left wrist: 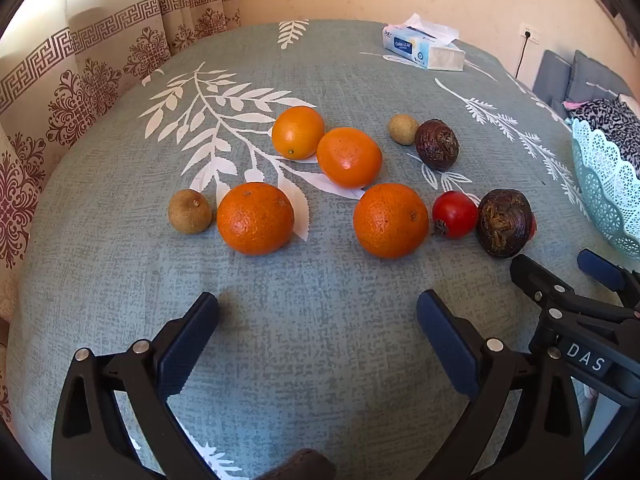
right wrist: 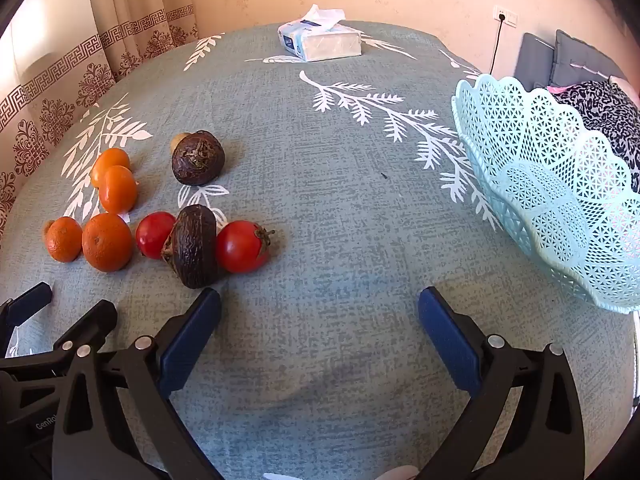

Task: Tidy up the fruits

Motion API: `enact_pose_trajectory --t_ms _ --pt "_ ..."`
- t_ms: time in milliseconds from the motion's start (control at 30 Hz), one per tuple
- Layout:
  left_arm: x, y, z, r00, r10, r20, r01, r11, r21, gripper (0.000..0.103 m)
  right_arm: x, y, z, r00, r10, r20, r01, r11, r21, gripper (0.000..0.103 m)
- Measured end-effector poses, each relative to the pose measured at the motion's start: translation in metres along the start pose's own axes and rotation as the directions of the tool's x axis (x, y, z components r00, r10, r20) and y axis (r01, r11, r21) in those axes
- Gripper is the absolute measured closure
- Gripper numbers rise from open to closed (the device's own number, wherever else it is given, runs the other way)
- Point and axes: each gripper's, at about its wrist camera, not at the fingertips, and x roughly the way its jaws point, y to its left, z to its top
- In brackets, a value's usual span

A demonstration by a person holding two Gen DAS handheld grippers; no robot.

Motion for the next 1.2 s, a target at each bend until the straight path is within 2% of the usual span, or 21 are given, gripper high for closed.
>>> enact_pose_trajectory --t_ms 1200 --pt "-0.0006 0.0028 -0.0004 1.000 -0.001 -0.006 0.000 1.000 -0.010 0.005 -0.0012 -0.0029 -0.0007 1.000 0.014 0.003 -0.014 1.000 0.008 0.003"
